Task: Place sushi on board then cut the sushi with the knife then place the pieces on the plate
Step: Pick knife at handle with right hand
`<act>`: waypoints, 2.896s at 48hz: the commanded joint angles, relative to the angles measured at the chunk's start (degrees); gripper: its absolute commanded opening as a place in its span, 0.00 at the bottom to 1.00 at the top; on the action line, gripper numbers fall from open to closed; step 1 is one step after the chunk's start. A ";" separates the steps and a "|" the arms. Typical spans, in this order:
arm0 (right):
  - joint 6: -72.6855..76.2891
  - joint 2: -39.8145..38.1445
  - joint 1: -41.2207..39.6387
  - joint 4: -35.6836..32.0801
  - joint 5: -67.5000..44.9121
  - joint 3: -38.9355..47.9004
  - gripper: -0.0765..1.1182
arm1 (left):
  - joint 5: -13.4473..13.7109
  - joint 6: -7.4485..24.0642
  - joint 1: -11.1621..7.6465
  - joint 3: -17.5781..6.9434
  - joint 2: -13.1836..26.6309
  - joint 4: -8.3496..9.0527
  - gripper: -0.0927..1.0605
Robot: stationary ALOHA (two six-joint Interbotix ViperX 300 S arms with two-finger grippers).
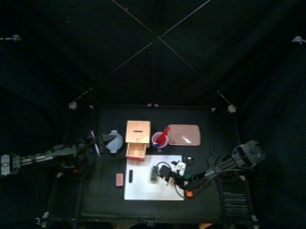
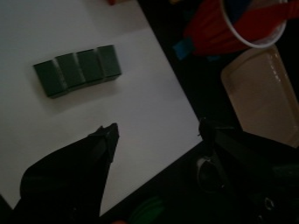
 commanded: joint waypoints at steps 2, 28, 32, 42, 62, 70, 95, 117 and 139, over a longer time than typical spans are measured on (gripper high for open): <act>-1.49 -10.28 -6.77 1.58 -9.14 3.78 0.91 | -0.79 0.00 0.18 -1.67 1.67 0.00 0.22; -50.19 -17.75 -41.22 40.61 -14.85 4.31 0.91 | -2.29 0.62 3.16 -4.66 3.34 0.70 0.22; -58.54 -16.17 -45.62 48.34 -13.71 1.85 0.91 | -2.64 0.53 3.96 -5.01 3.87 1.14 0.22; -69.26 -8.44 -50.71 53.17 -10.46 -5.19 0.91 | -2.64 0.53 5.19 -5.27 4.31 1.76 0.22; -71.63 12.66 -52.29 51.77 10.02 -27.51 0.91 | -2.20 0.53 6.42 -3.25 4.22 1.85 0.22; -71.54 17.93 -52.38 51.24 15.56 -33.66 0.91 | -2.11 0.53 7.12 -2.20 4.31 1.76 0.22; -70.40 22.76 -52.21 51.59 21.45 -37.44 0.91 | -2.11 0.44 7.82 -0.53 4.31 1.41 0.22; -70.14 22.85 -51.50 53.44 21.97 -36.65 0.75 | -1.85 0.35 8.26 -0.53 4.22 1.41 0.22; -68.20 22.41 -49.57 52.82 23.64 -36.65 0.52 | -1.85 0.26 9.14 -0.35 4.31 0.88 0.22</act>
